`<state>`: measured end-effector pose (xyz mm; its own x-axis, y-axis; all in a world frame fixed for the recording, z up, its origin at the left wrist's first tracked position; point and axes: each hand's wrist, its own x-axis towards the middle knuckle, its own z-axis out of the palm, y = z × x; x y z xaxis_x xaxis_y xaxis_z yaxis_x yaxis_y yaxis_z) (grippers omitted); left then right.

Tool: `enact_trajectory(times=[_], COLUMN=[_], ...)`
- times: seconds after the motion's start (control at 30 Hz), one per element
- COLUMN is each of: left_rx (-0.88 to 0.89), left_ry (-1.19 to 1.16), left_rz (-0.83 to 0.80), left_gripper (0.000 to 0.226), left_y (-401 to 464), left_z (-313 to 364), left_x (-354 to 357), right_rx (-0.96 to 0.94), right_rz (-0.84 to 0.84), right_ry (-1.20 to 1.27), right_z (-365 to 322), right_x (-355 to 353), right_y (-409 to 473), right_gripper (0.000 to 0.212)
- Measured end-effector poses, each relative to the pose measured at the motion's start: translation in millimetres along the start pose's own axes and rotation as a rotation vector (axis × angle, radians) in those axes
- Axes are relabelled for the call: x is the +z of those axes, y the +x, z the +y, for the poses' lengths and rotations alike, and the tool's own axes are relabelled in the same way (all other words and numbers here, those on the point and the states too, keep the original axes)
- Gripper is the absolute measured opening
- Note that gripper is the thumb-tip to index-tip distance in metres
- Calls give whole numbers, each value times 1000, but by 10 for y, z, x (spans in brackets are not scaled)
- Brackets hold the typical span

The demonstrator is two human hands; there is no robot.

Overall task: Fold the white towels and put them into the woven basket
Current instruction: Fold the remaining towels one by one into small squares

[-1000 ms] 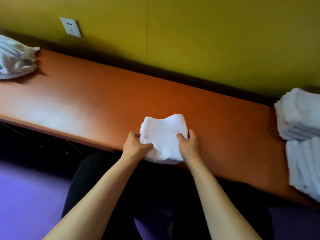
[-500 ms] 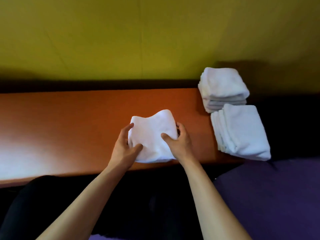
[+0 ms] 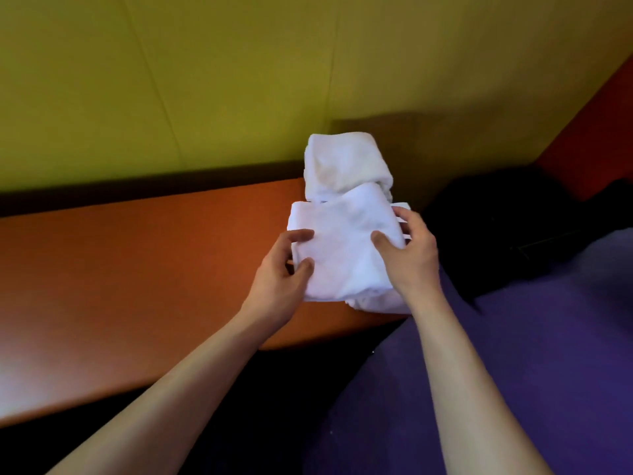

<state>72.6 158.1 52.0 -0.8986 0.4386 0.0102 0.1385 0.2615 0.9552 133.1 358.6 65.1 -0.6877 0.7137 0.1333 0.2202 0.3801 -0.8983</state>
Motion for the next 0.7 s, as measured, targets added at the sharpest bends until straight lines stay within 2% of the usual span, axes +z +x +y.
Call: enact_trajectory(times=[0.13, 0.17, 0.27, 0.3, 0.4, 0.5, 0.63, 0.7], left_rx=[55, 52, 13, -6, 4, 39, 47, 87], left_ry=[87, 171, 632, 682, 661, 677, 655, 639], left_rz=[-115, -150, -321, -374, -408, -403, -390, -377], left_gripper=[37, 40, 52, 53, 58, 65, 56, 52], left_y=[264, 321, 423, 416, 386, 359, 267, 165], left_z=[185, 180, -46, -138, -355, -426, -326, -257], left_x=[413, 498, 728, 775, 815, 799, 715, 588], right_rx=[-31, -32, -124, -157, -139, -146, -156, -236], right_rz=[98, 104, 38, -10, -137, -128, -124, -75], right_ry=[-117, -181, -455, -524, -644, -662, -678, -686], right_z=[215, 295, 584, 674, 899, 991, 887, 814], right_x=[-379, -418, -362, -306, -166, -136, -160, -144], right_y=[286, 345, 385, 342, 200, 164, 149, 76], right_gripper=[45, 49, 64, 63, 63, 64, 62, 56])
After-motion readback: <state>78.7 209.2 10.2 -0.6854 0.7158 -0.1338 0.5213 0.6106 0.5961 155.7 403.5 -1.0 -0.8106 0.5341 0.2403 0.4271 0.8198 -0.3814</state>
